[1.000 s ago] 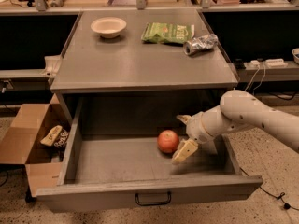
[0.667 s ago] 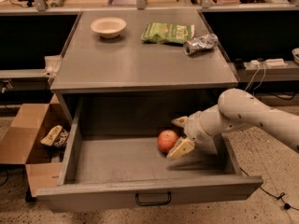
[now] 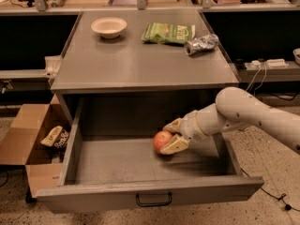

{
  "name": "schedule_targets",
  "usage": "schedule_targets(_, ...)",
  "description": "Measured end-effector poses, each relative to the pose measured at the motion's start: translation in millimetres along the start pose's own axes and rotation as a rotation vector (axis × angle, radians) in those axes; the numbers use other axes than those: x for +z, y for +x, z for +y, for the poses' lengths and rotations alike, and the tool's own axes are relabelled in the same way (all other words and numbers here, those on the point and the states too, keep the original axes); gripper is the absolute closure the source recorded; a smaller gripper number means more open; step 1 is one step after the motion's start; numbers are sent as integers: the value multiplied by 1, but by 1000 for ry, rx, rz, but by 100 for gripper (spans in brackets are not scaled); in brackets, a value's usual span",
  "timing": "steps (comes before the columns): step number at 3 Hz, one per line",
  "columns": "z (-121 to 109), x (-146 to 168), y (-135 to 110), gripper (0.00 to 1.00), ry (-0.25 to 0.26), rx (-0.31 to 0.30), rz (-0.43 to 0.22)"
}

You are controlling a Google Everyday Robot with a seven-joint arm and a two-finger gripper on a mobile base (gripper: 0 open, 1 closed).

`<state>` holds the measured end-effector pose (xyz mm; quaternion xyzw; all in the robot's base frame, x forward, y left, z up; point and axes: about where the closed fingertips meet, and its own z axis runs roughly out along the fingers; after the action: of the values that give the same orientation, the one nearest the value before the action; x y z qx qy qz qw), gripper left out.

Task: Pick apple from top drawer and place on counter

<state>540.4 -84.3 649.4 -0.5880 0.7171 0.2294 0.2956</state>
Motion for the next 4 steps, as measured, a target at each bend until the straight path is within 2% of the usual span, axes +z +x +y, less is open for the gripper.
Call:
schedule_targets(1, 5, -21, -21, 94, 6, -33, -69)
schedule_targets(2, -5, -61, -31, 100, 58, -54, -103)
schedule_targets(3, -31, -103, -30, 100, 142, -51, -74)
schedule_targets(4, -31, -103, -30, 100, 142, -51, -74)
